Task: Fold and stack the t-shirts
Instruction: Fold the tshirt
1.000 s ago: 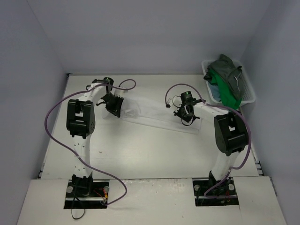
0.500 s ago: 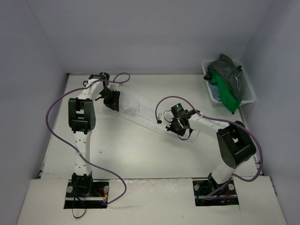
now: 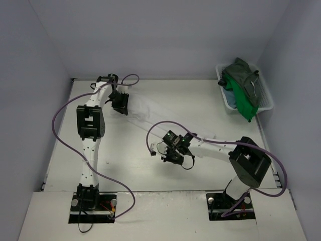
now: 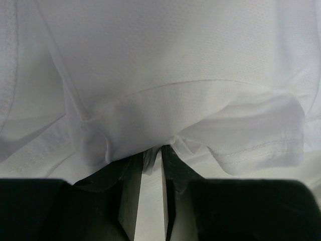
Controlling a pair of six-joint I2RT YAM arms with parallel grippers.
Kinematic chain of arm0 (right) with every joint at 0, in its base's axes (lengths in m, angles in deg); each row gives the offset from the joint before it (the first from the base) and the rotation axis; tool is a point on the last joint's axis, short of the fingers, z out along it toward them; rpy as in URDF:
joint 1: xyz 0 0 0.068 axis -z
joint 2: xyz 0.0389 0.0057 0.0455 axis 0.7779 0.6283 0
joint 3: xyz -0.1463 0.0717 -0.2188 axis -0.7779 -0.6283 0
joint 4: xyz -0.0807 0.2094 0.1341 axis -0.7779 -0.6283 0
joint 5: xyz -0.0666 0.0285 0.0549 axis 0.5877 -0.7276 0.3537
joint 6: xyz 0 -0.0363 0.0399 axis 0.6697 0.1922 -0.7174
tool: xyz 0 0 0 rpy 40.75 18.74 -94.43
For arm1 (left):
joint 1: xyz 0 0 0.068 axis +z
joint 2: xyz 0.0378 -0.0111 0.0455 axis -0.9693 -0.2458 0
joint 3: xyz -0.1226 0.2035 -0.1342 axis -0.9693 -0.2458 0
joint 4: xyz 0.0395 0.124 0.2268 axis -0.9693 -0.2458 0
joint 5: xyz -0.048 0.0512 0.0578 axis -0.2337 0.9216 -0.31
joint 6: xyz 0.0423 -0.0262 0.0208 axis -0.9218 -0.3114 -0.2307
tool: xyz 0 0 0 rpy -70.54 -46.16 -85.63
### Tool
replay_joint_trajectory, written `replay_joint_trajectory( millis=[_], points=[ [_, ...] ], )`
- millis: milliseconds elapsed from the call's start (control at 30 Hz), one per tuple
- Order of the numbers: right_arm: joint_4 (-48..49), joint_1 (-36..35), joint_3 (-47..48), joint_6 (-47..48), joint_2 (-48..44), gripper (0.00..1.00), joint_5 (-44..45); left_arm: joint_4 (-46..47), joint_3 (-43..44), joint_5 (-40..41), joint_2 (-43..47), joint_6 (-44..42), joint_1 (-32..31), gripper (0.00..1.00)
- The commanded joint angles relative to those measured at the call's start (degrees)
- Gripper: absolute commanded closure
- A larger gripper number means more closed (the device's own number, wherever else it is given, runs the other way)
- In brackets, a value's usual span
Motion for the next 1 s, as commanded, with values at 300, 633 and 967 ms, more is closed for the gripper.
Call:
replay_joint_trajectory(
  millis=[300,633,967],
  points=[
    [-0.02,4.35,8.02,0.23,-2.58,1.0,5.72,-2.97,-1.35,-1.74,13.86,0.69,1.17,0.82],
    [3.66,12.78,14.8,2.17,3.04,1.0,5.19,-2.89,-4.53,-2.09,19.93,0.6,1.26,0.8],
    [8.24,20.35,19.54,0.76,10.95,1.0,8.44,-0.25,4.77,-10.09,8.78,1.92,1.08,0.89]
  ],
)
